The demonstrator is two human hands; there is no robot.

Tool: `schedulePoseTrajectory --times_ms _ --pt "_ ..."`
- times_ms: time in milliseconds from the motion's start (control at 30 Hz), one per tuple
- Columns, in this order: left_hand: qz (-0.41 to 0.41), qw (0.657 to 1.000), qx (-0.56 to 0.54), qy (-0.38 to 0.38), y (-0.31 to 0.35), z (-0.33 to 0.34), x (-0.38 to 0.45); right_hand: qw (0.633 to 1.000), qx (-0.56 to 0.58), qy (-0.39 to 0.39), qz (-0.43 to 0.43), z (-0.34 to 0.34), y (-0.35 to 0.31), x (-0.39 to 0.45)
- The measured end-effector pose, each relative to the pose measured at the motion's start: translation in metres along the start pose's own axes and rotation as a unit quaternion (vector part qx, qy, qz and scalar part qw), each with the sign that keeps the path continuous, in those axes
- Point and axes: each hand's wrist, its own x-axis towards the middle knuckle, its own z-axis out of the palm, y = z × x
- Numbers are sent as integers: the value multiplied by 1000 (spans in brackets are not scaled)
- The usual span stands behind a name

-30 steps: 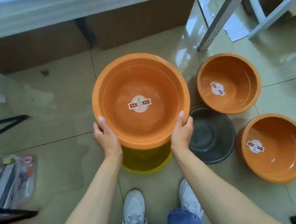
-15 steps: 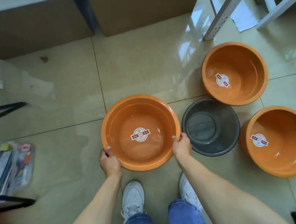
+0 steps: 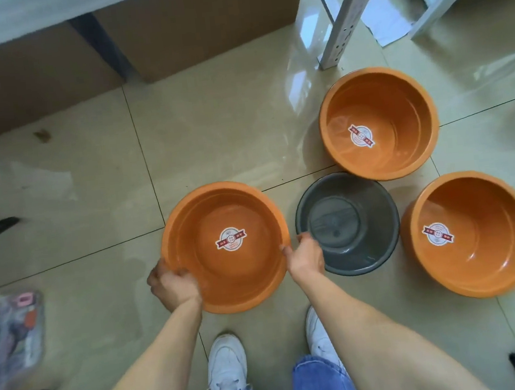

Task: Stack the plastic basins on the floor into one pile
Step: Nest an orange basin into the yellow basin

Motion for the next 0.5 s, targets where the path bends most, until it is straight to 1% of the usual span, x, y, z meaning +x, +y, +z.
schedulePoseTrajectory --times_ms 33,100,167,267,300,367,433,500 --pt "36 999 -13 -7 13 6 -7 999 38 15 1 -3 -2 4" --pt "100 992 -50 -64 45 28 -25 990 135 28 -1 -16 -6 18" --pt "144 973 -96 -153 83 55 -52 975 217 44 -11 -39 -12 35" --pt "224 938 -107 -243 131 97 -87 952 297 78 -10 -81 -19 67" --pt "238 928 -103 -267 146 112 -96 946 311 92 -4 -96 -20 80" --pt "235 922 -81 -298 176 138 -109 939 320 127 5 -123 -19 108" --pt "232 920 -41 -313 204 166 -119 930 322 176 27 -151 -13 138" --pt "226 922 1 -316 227 194 -125 917 320 226 70 -176 -5 168"
